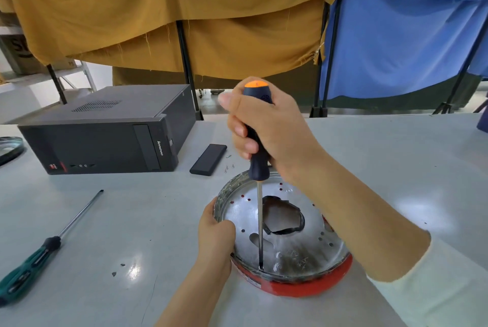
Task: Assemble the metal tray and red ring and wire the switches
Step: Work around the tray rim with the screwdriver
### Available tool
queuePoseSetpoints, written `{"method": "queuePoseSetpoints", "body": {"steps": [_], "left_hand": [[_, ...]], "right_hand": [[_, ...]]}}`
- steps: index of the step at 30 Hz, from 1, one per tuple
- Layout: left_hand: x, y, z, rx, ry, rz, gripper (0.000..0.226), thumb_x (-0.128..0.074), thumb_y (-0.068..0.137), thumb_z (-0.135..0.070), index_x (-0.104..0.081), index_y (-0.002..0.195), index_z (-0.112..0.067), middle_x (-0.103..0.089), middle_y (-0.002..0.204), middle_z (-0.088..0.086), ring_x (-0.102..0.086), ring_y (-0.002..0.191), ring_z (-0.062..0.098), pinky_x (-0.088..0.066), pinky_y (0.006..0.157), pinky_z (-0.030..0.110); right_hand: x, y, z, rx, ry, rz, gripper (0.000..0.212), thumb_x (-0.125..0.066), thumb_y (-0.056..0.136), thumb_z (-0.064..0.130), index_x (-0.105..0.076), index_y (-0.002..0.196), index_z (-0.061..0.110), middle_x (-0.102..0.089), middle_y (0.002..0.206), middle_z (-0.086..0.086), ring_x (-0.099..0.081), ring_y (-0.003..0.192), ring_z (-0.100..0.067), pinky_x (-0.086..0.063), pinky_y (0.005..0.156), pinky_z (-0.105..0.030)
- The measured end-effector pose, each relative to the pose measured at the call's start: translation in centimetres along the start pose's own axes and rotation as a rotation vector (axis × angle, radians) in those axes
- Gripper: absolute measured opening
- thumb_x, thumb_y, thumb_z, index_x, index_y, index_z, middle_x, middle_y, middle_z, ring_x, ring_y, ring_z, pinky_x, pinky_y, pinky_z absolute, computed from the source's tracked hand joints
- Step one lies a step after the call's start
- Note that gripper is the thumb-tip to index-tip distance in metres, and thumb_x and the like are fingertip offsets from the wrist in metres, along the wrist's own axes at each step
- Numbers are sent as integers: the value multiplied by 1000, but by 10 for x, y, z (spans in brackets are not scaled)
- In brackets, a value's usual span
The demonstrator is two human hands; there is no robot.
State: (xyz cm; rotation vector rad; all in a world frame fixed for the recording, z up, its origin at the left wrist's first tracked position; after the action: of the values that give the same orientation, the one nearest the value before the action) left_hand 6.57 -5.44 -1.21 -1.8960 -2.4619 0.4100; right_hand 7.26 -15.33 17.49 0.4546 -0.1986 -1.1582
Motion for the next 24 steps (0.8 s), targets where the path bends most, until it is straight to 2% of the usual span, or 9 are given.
{"method": "queuePoseSetpoints", "body": {"steps": [2, 4, 7, 10, 12, 14, 17, 21, 24], "left_hand": [[0, 0, 0, -4, -4, 3, 64, -26, 73, 22, -61, 113, -12, -70, 89, 14, -65, 70, 28, -52, 52, 28], [0, 1, 1, 1, -5, 7, 64, -26, 73, 22, -61, 115, -11, -69, 90, 16, -65, 71, 30, -52, 50, 28], [1, 1, 1, 14, -1, -8, 64, -27, 74, 21, -61, 115, -15, -70, 92, 13, -65, 72, 28, -51, 48, 26], [1, 2, 2, 10, 13, -18, 64, -27, 74, 21, -61, 114, -16, -71, 91, 10, -67, 73, 25, -55, 52, 29], [0, 2, 2, 14, 14, -19, 65, -27, 74, 21, -61, 116, -15, -71, 93, 12, -67, 76, 28, -56, 57, 33], [0, 1, 2, 15, 8, -27, 65, -27, 74, 21, -61, 117, -15, -71, 94, 12, -67, 74, 27, -55, 53, 30], [0, 1, 3, 12, 1, -17, 67, -26, 73, 21, -61, 118, -13, -71, 97, 17, -66, 76, 31, -52, 55, 30], [0, 2, 4, 8, 8, -10, 69, -25, 73, 21, -59, 124, -12, -69, 106, 19, -66, 96, 39, -54, 68, 37], [0, 2, 4, 0, 16, -10, 69, -25, 72, 21, -59, 124, -11, -70, 105, 19, -67, 96, 40, -58, 77, 49]], "right_hand": [[9, -6, 4, 107, -135, -231, 29, -59, 91, 14, -43, 67, 17, -42, 53, -6, -38, 35, -14, -36, 43, -23], [13, -7, 6, 103, -149, -256, 27, -60, 91, 14, -43, 69, 16, -44, 53, -7, -40, 36, -16, -37, 43, -23], [10, -1, 6, -79, -44, 34, 18, -59, 91, 21, -52, 75, 14, -52, 58, -4, -46, 43, -19, -44, 48, -26], [1, 3, 8, -185, 21, 319, 22, -52, 87, 24, -59, 71, 10, -62, 67, -5, -60, 56, -24, -53, 61, -32], [-6, 5, 10, -189, 75, 392, 22, -48, 84, 18, -55, 64, 11, -60, 63, -4, -59, 52, -22, -51, 57, -29], [-14, 5, 9, -194, 132, 405, 18, -45, 83, 14, -44, 65, 12, -52, 55, -1, -48, 40, -15, -43, 49, -24], [-13, 6, 0, -121, 127, 230, 21, -46, 89, 11, -39, 69, 14, -44, 49, 2, -35, 34, -10, -35, 43, -20], [1, -5, 5, 147, -148, -230, 24, -55, 93, 11, -47, 71, 16, -49, 53, 0, -44, 37, -6, -38, 40, -19], [5, -5, 10, 135, -182, -219, 20, -58, 93, 14, -50, 75, 13, -53, 56, -2, -48, 40, -12, -42, 44, -24]]}}
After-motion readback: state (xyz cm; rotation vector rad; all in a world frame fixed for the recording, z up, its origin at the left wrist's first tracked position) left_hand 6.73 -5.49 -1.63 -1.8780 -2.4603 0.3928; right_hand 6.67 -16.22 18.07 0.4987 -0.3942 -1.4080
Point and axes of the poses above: each hand's wrist, its own y-axis towards the middle knuckle, its own x-axis out of the back of the hand, z = x × y, the point moved 6 cm from there along y, towards the middle knuckle
